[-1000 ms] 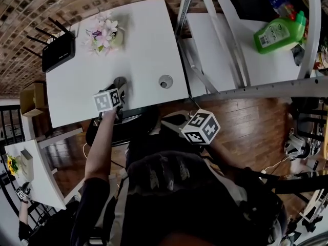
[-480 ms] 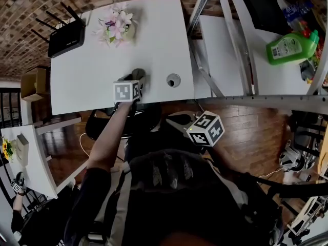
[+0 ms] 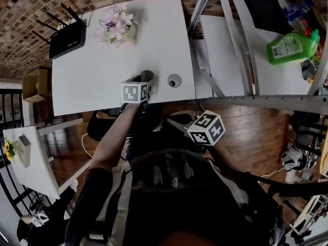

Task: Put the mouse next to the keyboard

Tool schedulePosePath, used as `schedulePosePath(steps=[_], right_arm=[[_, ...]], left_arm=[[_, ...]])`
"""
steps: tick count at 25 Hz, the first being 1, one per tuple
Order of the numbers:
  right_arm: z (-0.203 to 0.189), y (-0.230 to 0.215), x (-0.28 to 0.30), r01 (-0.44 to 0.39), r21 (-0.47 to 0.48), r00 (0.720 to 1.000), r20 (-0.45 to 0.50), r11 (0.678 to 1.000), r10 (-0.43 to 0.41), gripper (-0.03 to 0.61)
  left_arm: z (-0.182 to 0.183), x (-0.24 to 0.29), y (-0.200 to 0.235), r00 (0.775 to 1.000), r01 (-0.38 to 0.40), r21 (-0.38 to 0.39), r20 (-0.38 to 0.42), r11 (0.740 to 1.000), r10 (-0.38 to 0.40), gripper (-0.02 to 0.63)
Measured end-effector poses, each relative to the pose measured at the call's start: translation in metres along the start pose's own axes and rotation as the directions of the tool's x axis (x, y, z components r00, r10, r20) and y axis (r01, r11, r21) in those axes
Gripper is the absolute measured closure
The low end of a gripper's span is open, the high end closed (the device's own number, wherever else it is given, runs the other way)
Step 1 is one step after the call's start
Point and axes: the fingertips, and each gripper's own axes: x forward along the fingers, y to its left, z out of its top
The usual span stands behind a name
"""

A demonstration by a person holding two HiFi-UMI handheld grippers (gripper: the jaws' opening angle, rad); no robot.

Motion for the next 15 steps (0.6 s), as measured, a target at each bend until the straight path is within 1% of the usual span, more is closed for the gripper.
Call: schedulePosePath(steps=[5,10,13,15], right_arm=[[0.005,0.0,0.002,0.0,0.0,1.0,0.016,1.0,0.0,0.574],[0.005,0.0,0.004,-0.011,0.002,1.0,0.018,1.0,0.01,0.574],[0.006,-0.002,0.005,-0.014,-0.001,1.0,0.018,1.0,0.014,0.574],[0.005,-0.002,0.006,-0.021,-0.007,1.0,0.004,1.0,0.021,0.574]], left_arm=[[-0.001,0.003,-0.011,1.0,0.018,0.025,-0.02,1.0,-0.018,0.344],[-0.005,0.002,-0.017,1.0,0.014,0.019,-0.018,1.0,-0.014,0.344],[-0.004,0.003,-0.02,1.0,0.008,-0.007,-0.007,1.0,-0.008,0.344],[-0.007,0.003,-0.021,1.0,0.003,-0.041,0.009,0.999,-0.003,0.344]])
